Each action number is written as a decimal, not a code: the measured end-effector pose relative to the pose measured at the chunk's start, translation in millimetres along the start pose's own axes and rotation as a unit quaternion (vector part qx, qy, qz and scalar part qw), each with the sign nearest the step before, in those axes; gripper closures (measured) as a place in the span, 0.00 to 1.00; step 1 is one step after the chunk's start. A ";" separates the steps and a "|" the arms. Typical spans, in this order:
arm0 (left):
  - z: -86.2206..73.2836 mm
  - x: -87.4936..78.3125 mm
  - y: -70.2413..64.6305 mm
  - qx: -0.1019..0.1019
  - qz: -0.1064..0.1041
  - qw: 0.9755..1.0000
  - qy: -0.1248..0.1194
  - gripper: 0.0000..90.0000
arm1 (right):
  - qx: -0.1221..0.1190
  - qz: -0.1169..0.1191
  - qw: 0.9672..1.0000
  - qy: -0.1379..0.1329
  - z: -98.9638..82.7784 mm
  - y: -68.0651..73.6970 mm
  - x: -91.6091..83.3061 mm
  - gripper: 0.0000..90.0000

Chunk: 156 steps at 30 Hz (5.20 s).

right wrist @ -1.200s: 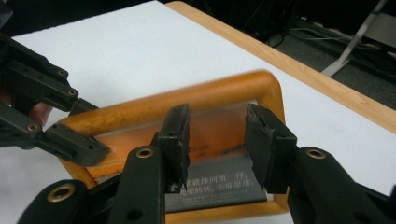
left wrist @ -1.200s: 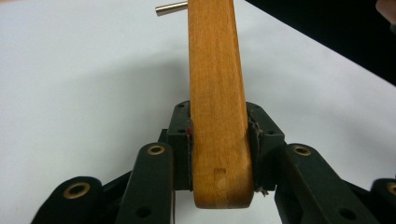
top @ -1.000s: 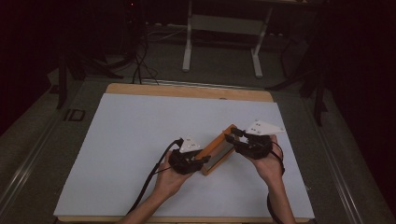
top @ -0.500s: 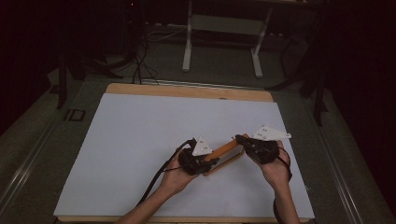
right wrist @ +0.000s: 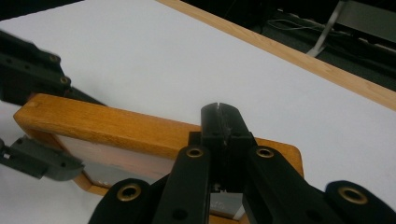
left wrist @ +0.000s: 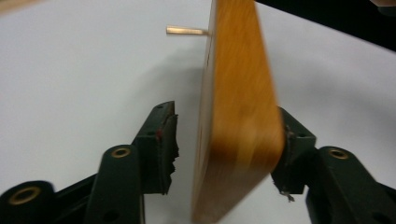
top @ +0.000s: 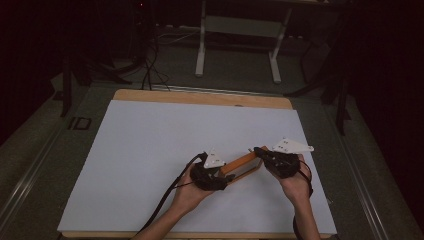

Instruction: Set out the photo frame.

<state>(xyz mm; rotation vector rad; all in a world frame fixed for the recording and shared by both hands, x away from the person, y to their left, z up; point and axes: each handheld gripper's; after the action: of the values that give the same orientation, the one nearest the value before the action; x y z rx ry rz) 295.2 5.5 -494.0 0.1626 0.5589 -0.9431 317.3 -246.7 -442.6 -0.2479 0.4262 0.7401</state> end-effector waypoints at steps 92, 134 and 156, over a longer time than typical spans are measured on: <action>40.6 -58.2 78.3 0.024 -0.090 0.995 -0.022 0.44 | -0.118 0.165 0.979 0.022 2.8 8.3 -6.8 0.76; 27.9 31.4 42.8 0.035 -0.148 0.988 -0.016 0.47 | -0.091 0.144 0.985 0.037 -16.9 -13.4 -22.5 0.76; 27.1 29.6 34.4 0.037 -0.147 0.988 -0.025 0.62 | -0.071 0.135 0.987 0.052 -21.7 -21.3 -24.5 0.72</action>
<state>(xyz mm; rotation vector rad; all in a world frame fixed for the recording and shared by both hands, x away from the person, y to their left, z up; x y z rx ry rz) 346.7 -5.6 -490.1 0.1248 0.5102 -1.2518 309.7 -284.4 -449.1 -0.3689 0.5132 1.0285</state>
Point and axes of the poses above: each handheld gripper's, and its own axes: x roughly forward along the jaws, z roughly out of its top, y roughly to its left, and after that the axes turned 2 degrees about -y, right-handed
